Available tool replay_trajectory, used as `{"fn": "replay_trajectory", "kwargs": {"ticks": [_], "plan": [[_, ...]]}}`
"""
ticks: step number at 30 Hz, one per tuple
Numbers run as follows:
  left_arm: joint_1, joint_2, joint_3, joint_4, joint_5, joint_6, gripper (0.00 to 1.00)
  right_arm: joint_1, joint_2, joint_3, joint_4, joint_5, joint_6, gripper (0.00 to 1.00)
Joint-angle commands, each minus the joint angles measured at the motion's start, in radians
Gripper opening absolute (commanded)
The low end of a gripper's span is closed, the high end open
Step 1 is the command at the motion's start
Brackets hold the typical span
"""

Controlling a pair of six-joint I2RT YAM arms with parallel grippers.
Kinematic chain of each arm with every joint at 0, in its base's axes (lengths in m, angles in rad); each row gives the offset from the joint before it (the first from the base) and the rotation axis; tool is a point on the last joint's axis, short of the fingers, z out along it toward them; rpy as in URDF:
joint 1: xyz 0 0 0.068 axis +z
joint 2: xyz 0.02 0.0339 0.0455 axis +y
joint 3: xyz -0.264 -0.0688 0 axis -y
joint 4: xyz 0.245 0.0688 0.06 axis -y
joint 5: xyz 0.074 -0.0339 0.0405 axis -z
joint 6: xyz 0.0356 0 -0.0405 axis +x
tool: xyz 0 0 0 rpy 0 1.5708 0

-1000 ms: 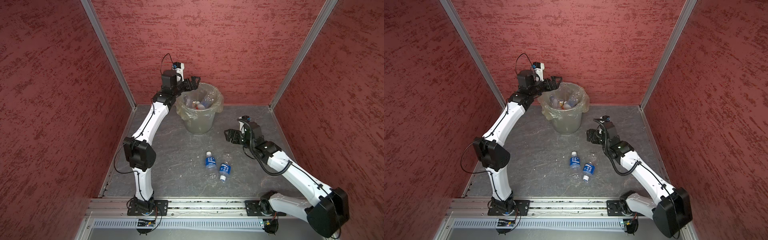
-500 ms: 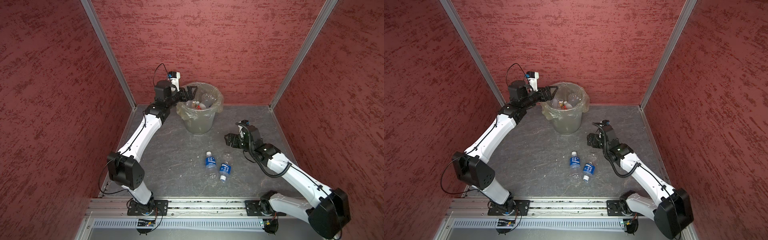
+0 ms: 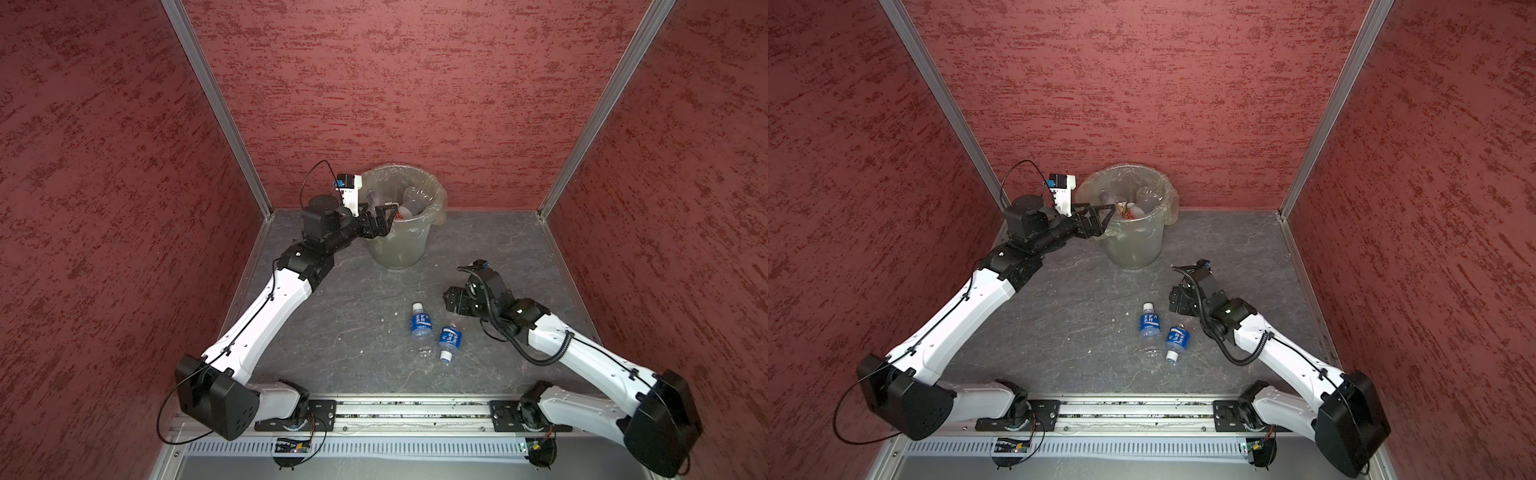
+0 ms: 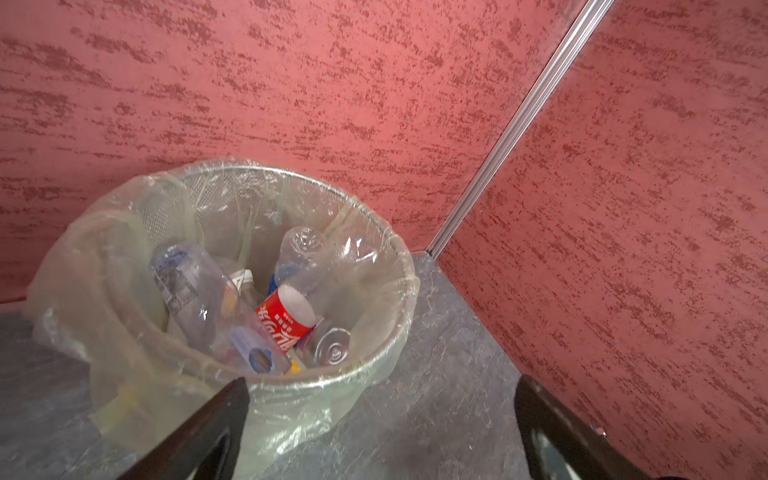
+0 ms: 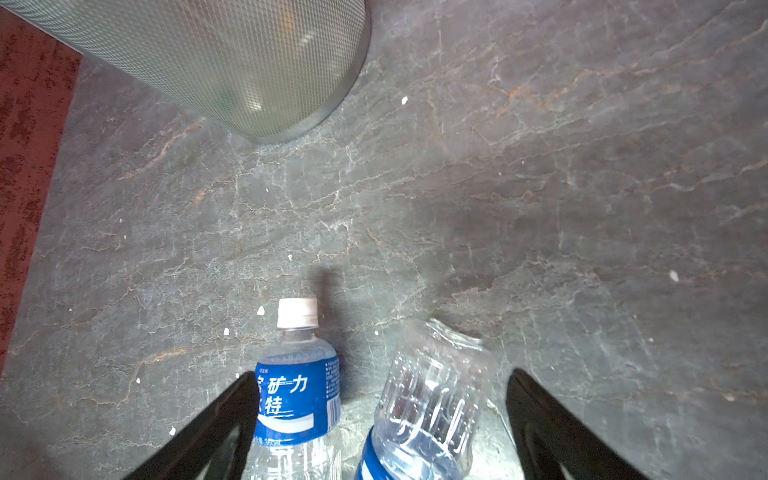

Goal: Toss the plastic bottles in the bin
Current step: 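Withdraw the left gripper from the bin while the right gripper approaches the crushed blue-label bottle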

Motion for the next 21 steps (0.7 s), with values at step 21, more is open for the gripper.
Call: {"fn": "replay_trajectory", "kwargs": {"ticks": [21], "plan": [[-0.157,-0.21,-0.243,-0.093,-0.091,0.017,1.0,0.145,-0.009,-0.099,-0.058,0.085,0.219,0.99]]}}
